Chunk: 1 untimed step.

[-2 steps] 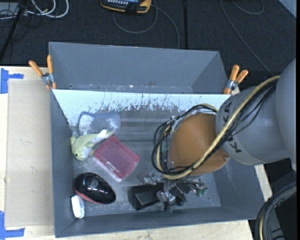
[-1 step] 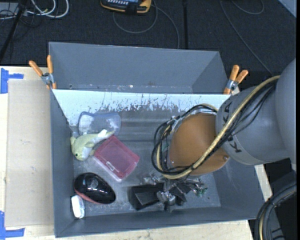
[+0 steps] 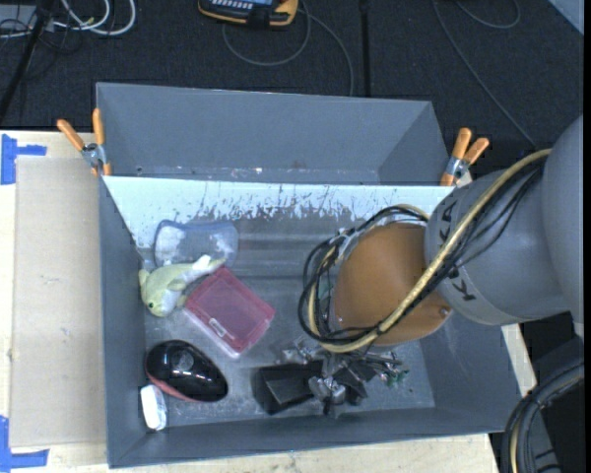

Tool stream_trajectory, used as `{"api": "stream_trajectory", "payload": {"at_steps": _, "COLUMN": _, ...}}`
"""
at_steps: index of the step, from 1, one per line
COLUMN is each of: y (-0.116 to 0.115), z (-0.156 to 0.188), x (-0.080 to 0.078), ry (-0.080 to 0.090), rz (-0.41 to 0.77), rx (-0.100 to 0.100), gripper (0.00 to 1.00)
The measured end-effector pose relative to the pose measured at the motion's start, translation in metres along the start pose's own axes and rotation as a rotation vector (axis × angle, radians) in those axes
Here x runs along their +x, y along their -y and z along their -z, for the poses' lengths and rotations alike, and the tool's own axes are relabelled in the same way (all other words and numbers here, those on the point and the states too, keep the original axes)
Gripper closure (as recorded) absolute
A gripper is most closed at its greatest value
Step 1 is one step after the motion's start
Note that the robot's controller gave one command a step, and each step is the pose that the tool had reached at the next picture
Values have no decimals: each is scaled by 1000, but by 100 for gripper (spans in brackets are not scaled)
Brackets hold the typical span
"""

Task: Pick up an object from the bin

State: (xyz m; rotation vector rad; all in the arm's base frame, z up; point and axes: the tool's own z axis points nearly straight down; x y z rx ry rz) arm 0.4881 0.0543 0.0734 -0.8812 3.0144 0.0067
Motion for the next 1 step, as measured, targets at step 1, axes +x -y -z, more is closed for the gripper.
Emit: {"api": "stream_trajectory", "payload": {"at_steps": 1, "y": 0, "z": 0, "x": 0, "ry": 0, "rz": -1, "rx": 0, "gripper": 100}}
